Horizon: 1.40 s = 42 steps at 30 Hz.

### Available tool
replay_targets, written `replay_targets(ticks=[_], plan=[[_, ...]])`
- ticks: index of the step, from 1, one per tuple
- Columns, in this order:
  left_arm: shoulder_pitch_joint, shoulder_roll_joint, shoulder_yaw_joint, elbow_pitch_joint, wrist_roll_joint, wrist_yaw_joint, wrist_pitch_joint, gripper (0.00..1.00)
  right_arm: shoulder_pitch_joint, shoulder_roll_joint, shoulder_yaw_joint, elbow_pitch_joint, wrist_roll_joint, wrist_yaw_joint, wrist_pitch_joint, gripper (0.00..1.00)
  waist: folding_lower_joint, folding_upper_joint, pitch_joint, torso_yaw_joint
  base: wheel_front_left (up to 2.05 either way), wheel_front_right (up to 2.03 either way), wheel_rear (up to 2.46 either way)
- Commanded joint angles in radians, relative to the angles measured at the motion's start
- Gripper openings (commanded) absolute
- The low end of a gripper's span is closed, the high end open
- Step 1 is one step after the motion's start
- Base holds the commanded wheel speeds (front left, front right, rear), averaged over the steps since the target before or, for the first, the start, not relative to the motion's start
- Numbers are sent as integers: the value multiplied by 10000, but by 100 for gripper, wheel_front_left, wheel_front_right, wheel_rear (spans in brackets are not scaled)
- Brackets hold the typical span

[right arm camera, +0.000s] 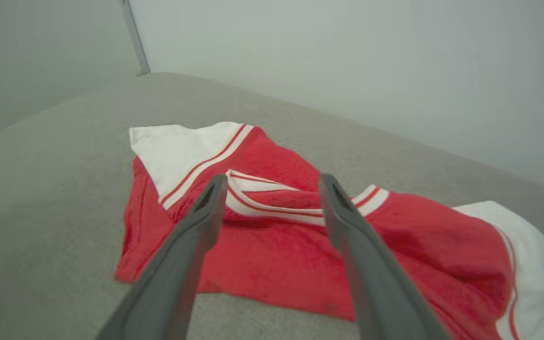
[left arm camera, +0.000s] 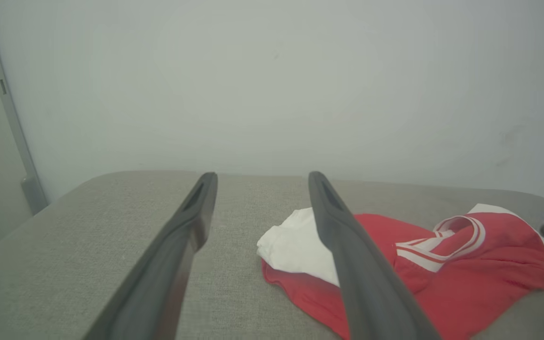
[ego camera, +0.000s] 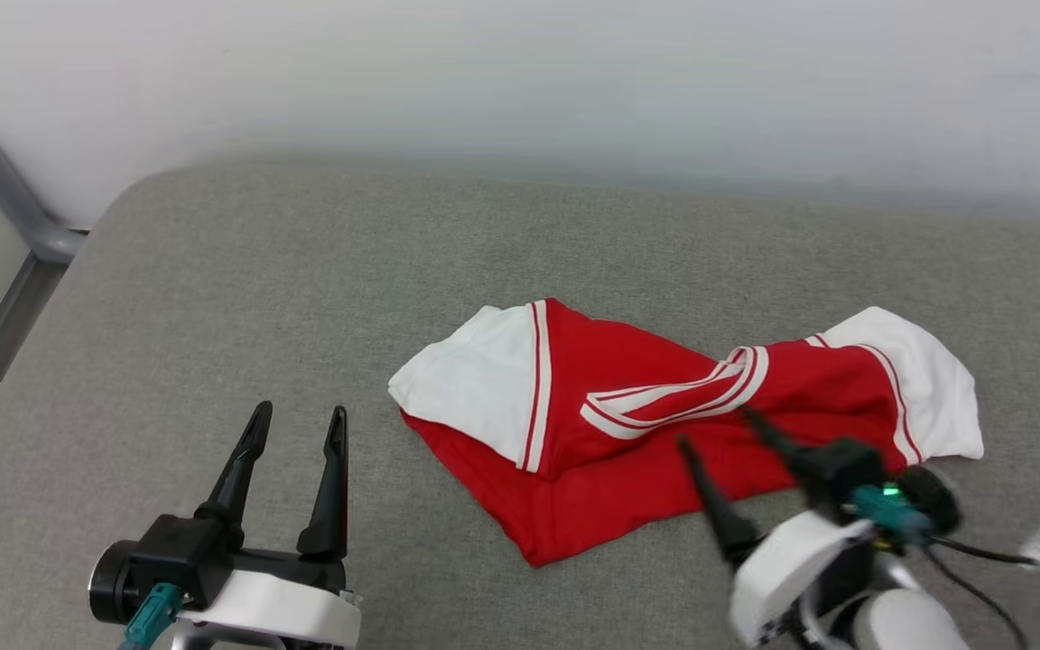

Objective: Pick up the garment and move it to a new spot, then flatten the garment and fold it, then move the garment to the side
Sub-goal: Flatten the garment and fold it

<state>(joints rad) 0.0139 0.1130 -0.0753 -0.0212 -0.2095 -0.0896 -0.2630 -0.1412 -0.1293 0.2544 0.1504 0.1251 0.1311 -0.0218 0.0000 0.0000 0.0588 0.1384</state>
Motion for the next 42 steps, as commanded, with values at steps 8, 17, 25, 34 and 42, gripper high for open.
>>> replay_targets(ticks=[8, 17, 25, 34, 42], plan=[[-379, -273, 18, 149, 215, -223, -27, 100, -1633, -1583, 3958, -515, 2714, -8, 3879, 100, 0, 0, 428, 604, 0, 0, 0], [-712, -466, -182, 595, 284, -332, -27, 100, -3317, -1973, 5752, 920, 3974, -7, 6155, 100, 0, 0, 875, 1513, 0, 0, 0], [-816, -582, -196, 735, 152, -389, -27, 100, -3770, -2033, 6198, 2427, 3637, -8, 7014, 100, 0, 0, 1239, 2299, 0, 0, 0], [-797, -618, 21, 762, 209, -399, -27, 100, -3391, -2396, 6948, 2952, 4088, -4, 7516, 0, 0, 0, 1172, 2147, 0, 0, 0], [-650, -614, 164, 851, 350, -408, -27, 100, -3186, -3231, 6748, 2175, 4640, -13, 7511, 0, 0, 0, 606, 1256, 0, 0, 0]])
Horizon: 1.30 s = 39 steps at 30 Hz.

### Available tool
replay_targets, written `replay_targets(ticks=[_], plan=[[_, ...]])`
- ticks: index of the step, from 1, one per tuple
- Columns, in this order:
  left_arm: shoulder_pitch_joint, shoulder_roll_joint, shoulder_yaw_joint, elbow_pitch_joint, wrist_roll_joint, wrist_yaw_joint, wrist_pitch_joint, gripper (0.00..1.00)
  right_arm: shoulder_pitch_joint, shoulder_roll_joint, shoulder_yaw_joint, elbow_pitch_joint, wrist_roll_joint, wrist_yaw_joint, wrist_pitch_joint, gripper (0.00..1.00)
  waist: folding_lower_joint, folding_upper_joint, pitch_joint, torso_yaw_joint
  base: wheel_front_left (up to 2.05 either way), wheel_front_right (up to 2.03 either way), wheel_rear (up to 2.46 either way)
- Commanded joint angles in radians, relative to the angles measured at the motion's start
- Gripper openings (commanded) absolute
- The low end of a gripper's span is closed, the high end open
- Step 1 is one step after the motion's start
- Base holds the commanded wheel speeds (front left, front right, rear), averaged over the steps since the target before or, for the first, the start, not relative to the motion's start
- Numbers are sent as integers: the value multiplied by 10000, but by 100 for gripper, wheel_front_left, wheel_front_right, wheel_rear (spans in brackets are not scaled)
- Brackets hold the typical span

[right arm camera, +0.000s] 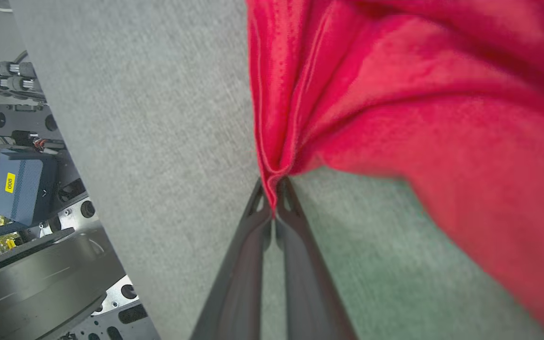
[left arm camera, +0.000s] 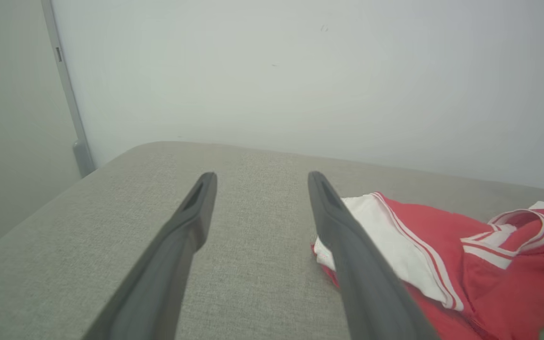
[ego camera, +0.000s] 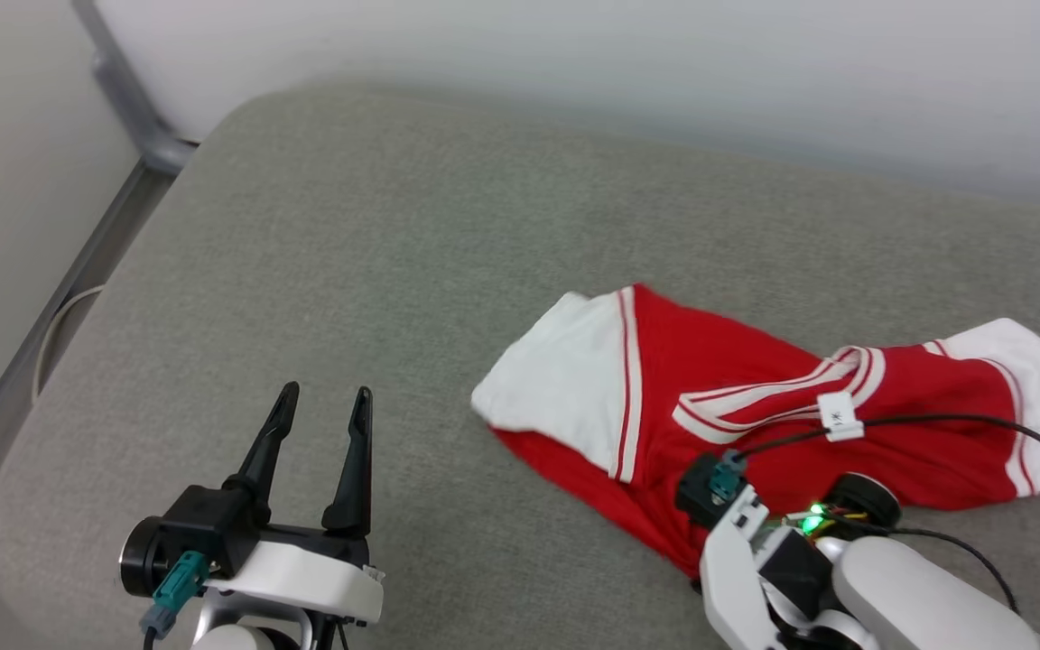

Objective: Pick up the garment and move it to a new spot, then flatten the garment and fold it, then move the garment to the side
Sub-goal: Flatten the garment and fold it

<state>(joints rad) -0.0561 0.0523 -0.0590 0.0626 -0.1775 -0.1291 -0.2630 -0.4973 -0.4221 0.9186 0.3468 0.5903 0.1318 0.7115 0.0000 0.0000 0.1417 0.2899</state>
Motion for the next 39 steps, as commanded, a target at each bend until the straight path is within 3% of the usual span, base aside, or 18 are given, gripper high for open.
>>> replay_targets(ticks=[1, 11, 18, 19, 20, 26, 31, 39], plan=[[124, 2, 32, 23, 58, -15, -27, 100, 515, -607, 27, -125, 134, -21, 262, 0, 0, 0, -382, -483, 0, 0, 0], [474, 130, 17, 94, 12, -19, -27, 100, 1778, -1820, -1103, -1711, 361, -18, 854, 0, 0, 0, -851, -1230, 0, 0, 0], [485, 226, -178, 191, -100, -20, -27, 100, 2682, -1644, -2169, -1977, -190, -18, 308, 0, 0, 0, -789, -1422, 0, 0, 0], [481, 235, -193, 199, -103, -20, -27, 100, 2718, -1512, -2406, -1992, -313, -18, 61, 80, 0, 0, -786, -1459, 0, 0, 0], [474, 253, -208, 204, -95, -20, -27, 100, 2786, -1375, -2584, -2000, -405, -18, -146, 100, 0, 0, -792, -1496, 0, 0, 0], [408, 366, -383, 162, -110, -21, -27, 100, 2994, -787, -3835, -2532, -577, -16, -1750, 100, 0, 0, -844, -1705, 0, 0, 0], [387, 359, -625, 83, -154, -21, -27, 100, 3414, -254, -5503, -3257, -1022, -16, -3947, 100, 0, 0, -810, -1924, 0, 0, 0], [444, 587, -1212, 353, -370, -21, -27, 100, 4147, 1386, -7988, -3761, -2212, -15, -7102, 100, 0, 0, -578, -2233, 0, 0, 0]])
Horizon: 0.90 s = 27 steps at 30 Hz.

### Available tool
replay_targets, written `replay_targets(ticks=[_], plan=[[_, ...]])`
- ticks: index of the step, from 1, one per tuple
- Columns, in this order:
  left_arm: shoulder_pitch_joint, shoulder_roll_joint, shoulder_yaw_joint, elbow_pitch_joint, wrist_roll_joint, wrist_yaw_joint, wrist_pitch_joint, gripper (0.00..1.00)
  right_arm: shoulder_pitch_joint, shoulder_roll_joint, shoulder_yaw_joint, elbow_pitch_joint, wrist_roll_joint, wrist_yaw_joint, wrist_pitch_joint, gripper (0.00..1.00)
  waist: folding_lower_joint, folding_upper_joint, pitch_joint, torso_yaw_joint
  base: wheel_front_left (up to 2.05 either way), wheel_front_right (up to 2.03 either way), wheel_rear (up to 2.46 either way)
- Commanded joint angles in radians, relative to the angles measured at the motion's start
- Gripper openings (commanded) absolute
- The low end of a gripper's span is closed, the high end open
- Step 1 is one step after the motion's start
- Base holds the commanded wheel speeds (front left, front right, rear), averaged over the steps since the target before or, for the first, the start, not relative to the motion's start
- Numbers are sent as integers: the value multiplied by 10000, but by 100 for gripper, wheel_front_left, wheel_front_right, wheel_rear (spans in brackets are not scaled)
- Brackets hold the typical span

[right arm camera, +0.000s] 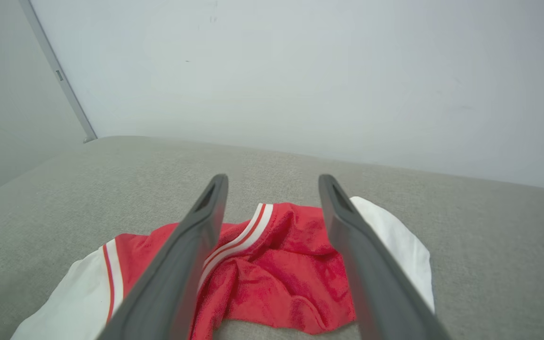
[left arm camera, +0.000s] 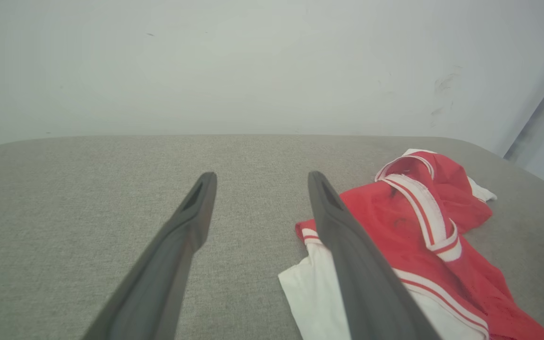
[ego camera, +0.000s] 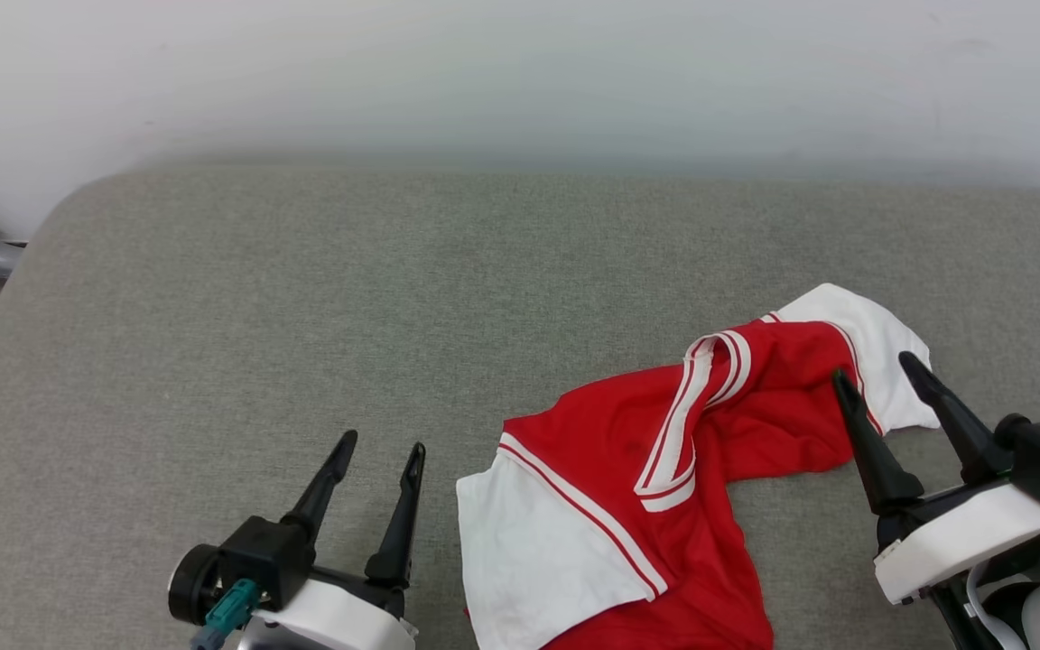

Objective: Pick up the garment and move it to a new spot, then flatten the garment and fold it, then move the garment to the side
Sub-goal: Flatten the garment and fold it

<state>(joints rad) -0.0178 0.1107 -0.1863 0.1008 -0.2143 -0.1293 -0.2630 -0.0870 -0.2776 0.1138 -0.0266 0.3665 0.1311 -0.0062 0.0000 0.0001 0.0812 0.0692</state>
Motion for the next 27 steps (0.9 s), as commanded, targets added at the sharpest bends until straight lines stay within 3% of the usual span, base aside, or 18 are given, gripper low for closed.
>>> replay_targets(ticks=[1, 4, 13, 18, 27], plan=[[56, 58, -52, 67, -65, -19, -27, 100, 111, 86, -100, -63, -142, -7, -134, 100, 0, -1, 69, -64, 0, 0, 0], [-184, 400, -475, 370, -333, -18, 436, 100, 299, 434, -338, -116, -491, -7, -405, 100, 0, -1, 223, -188, 0, 0, 0], [-1428, 1770, -1645, -415, -1407, -10, 5193, 100, 201, 762, -596, -549, -958, -7, -420, 100, 0, -1, 991, -615, 0, 0, 0], [-1999, 2361, -2068, -687, -1720, -9, 7256, 100, 61, 890, -535, -586, -1050, -7, -497, 100, 0, -1, 1506, -899, 0, 0, 0], [-2336, 2662, -2374, -125, -1561, 131, 8499, 100, -193, 1073, -471, -391, -1104, -7, -727, 100, 0, -1, 2174, -1379, 0, 0, 0]])
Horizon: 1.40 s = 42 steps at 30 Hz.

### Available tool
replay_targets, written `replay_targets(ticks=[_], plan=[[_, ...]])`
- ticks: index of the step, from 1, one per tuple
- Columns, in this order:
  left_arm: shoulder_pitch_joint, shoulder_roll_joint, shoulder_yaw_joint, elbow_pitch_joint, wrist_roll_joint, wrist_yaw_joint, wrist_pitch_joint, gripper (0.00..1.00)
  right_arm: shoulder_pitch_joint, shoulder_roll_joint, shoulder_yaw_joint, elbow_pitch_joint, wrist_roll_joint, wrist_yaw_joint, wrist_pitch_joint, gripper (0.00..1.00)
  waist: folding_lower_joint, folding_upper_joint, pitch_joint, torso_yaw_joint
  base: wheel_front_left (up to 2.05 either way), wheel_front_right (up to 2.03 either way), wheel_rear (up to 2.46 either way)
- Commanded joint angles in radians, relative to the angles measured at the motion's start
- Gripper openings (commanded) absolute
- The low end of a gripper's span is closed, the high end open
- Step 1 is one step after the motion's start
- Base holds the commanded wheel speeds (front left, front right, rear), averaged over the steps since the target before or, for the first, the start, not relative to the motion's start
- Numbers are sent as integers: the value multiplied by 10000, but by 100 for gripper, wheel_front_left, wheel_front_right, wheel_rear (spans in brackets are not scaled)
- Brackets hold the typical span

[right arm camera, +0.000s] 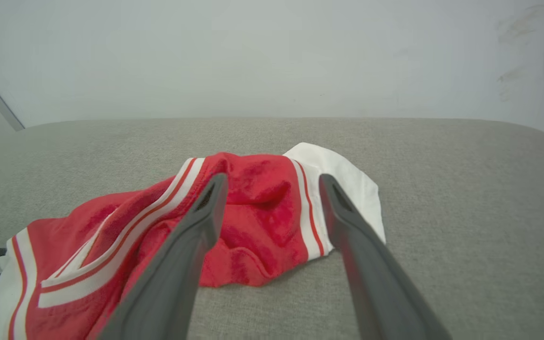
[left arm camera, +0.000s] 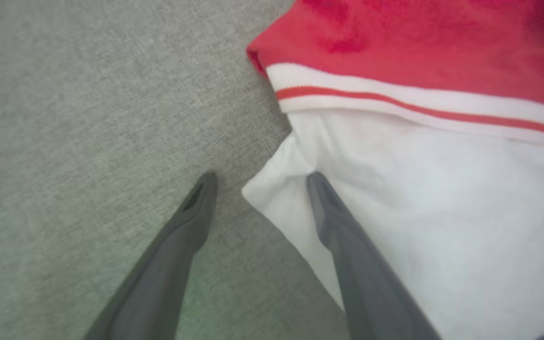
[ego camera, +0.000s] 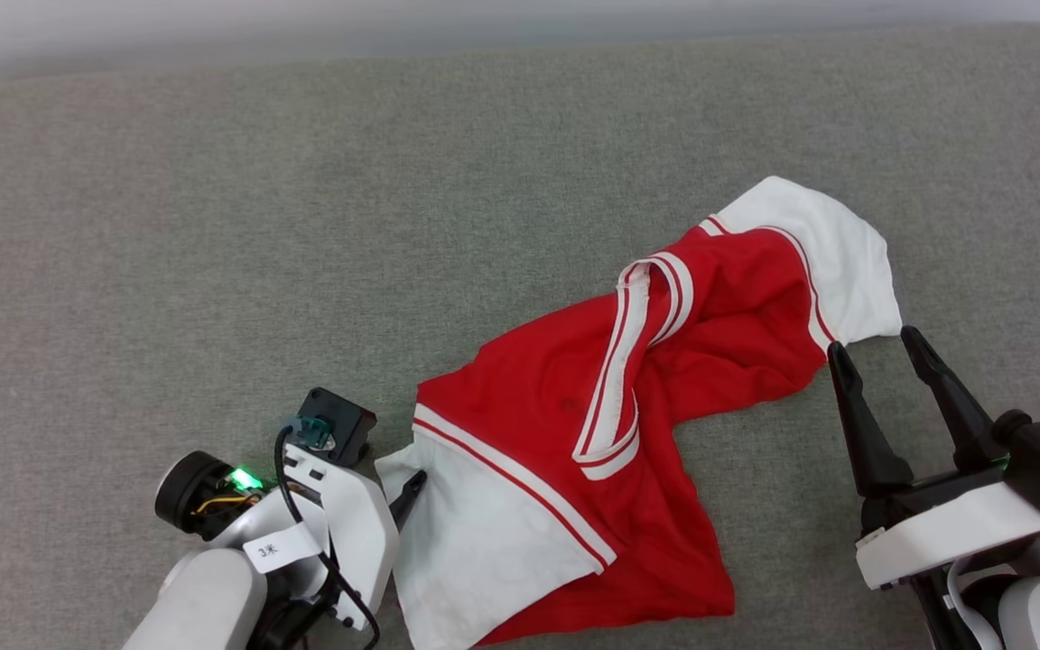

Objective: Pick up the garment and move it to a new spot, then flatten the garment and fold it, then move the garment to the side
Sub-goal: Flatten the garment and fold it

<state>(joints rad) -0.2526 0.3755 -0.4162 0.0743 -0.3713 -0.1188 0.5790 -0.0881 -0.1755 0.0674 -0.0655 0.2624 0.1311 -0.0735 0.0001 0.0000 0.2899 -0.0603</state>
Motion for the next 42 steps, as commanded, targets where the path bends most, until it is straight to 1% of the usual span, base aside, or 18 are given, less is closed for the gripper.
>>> replay_targets(ticks=[1, 2, 5, 12, 15, 21, 23, 26, 30, 33, 34, 35, 36, 42], plan=[[47, -1, -106, 260, -23, 28, 112, 64, -198, 68, -12, 21, -65, -7, -71, 100, -1, 0, 125, -105, 0, 0, 0], [113, 17, -164, 393, -53, 24, 200, 0, -200, 76, -26, 53, -70, -7, -96, 100, -1, 0, 152, -119, 0, 0, 0], [286, 146, -339, 661, -81, -7, 412, 0, -159, 77, -28, 160, -83, -7, -164, 100, -1, 0, 172, -136, 0, 0, 0], [69, 426, 65, 428, -27, 124, -378, 0, -170, 133, 20, 438, -142, -7, -158, 100, -1, 0, -261, 28, 0, 0, 0], [-346, 719, 169, 134, 52, 72, -377, 0, -187, 145, 75, 516, -153, -7, -130, 100, -1, 0, -462, 102, 0, 0, 0], [-1545, 1952, 27, -189, -36, -86, 237, 0, -331, 233, 225, 627, -170, -7, -141, 100, -1, 0, -523, -8, 0, 0, 0], [-2032, 2422, -137, -203, -84, -95, 467, 0, -396, 300, 307, 700, -155, -7, -182, 100, -1, 0, -438, -135, 0, 0, 0], [-2688, 2935, -472, -113, -314, -115, 707, 0, -476, 383, 404, 849, -149, -7, -264, 100, -1, 0, -254, -352, 0, 0, 0], [-3573, 3416, -1049, 414, -683, -107, 719, 0, -655, 472, 487, 1059, -151, -7, -396, 100, -1, 0, 16, -600, 0, 0, 0], [-4157, 3583, -1514, 1017, -849, -110, 518, 0, -772, 500, 512, 1190, -158, -7, -489, 100, -1, 0, 170, -701, 0, 0, 0], [-4331, 3584, -1584, 1268, -866, -109, 334, 21, -796, 505, 514, 1218, -164, -7, -511, 100, -1, 0, 204, -718, 0, 0, 0], [-4468, 3577, -1656, 1484, -830, -110, 102, 100, -816, 508, 517, 1249, -171, -7, -528, 100, -1, 0, 230, -726, 0, 0, 0], [-4468, 3577, -1656, 1484, -830, -110, 102, 100, -816, 508, 517, 1249, -171, -7, -528, 100, -1, 0, 230, -726, 0, 0, 0], [-4722, 3084, -1686, 2833, -579, -54, -1791, 100, -797, 458, 441, 1441, -219, -7, -547, 100, -1, 0, 67, -557, 0, 0, 0]])
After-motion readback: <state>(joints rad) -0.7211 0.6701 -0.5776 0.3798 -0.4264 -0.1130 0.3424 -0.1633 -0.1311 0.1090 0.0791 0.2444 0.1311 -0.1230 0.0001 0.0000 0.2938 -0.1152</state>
